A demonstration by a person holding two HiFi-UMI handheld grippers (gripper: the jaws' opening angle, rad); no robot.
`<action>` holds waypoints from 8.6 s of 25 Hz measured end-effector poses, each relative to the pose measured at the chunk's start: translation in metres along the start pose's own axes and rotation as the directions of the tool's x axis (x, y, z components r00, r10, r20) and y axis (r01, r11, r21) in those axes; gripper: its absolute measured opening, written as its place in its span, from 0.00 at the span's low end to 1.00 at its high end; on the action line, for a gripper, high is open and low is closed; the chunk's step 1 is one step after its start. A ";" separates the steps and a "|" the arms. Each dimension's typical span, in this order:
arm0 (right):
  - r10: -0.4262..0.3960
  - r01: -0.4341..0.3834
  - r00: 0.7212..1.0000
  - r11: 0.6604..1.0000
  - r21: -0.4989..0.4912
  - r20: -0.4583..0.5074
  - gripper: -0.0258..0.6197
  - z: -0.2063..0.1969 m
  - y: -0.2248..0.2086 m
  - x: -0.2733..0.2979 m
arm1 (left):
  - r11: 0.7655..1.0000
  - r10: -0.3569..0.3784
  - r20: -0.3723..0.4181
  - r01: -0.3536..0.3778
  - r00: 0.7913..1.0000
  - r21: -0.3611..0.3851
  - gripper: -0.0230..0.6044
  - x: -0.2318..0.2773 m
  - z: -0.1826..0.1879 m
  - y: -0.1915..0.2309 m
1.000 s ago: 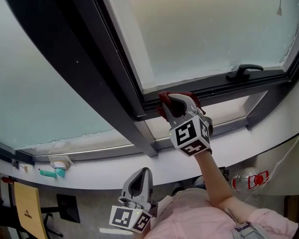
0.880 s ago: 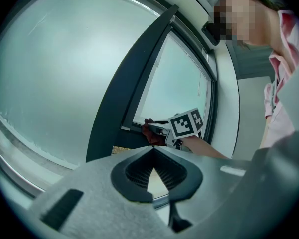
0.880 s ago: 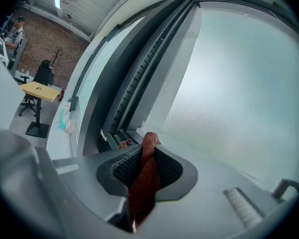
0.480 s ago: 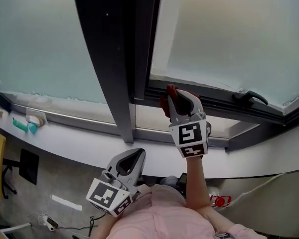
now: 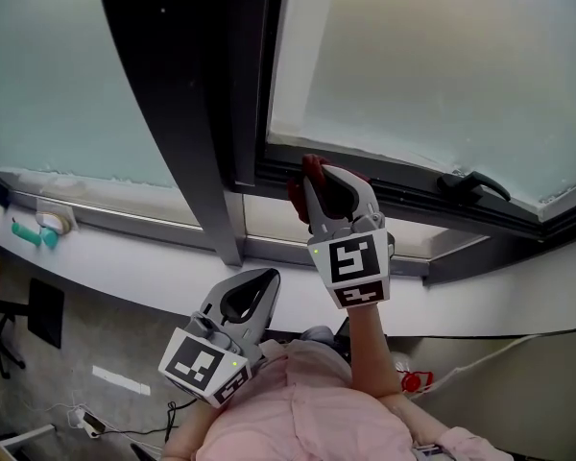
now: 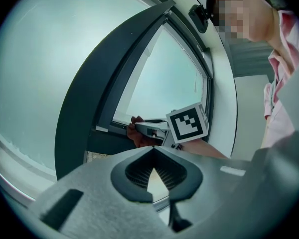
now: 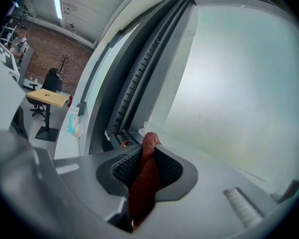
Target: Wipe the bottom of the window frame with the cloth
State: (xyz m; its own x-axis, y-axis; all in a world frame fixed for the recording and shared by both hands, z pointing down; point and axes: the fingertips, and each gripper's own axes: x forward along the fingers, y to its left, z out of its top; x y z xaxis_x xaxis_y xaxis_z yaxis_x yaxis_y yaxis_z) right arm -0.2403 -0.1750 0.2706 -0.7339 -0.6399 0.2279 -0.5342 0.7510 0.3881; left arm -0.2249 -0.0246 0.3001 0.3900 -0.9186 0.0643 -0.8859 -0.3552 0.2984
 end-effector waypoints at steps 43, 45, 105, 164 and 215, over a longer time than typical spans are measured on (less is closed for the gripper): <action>-0.124 0.125 0.992 0.992 0.012 -0.025 0.15 -0.033 -0.052 -0.037 | 0.997 -0.072 -0.026 0.072 0.997 0.016 0.03 0.017 -0.008 -0.024; -0.129 0.129 0.991 0.992 0.011 -0.028 0.15 -0.034 -0.053 -0.038 | 0.997 -0.076 -0.026 0.076 0.997 0.016 0.03 0.017 -0.008 -0.024; -0.261 0.262 0.965 0.964 0.041 -0.033 0.15 -0.057 -0.088 -0.062 | 0.988 -0.112 -0.052 0.117 0.992 0.096 0.03 0.061 0.044 -0.021; -0.195 0.194 0.980 0.980 -0.039 -0.038 0.15 -0.063 -0.098 -0.072 | 0.997 -0.075 0.007 0.074 0.997 0.035 0.03 0.029 0.009 -0.087; -0.281 0.283 0.955 0.959 0.004 -0.095 0.15 -0.090 -0.140 -0.100 | 0.999 -0.032 0.041 0.032 0.999 0.014 0.03 0.015 0.011 -0.069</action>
State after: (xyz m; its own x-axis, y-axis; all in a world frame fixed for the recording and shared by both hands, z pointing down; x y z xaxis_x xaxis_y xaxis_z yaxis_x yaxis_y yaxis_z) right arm -0.0548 -0.2306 0.2741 -0.5107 -0.8378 0.1932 -0.7219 0.5399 0.4328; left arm -0.1606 -0.0153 0.2700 0.4074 -0.9131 0.0151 -0.8765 -0.3864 0.2870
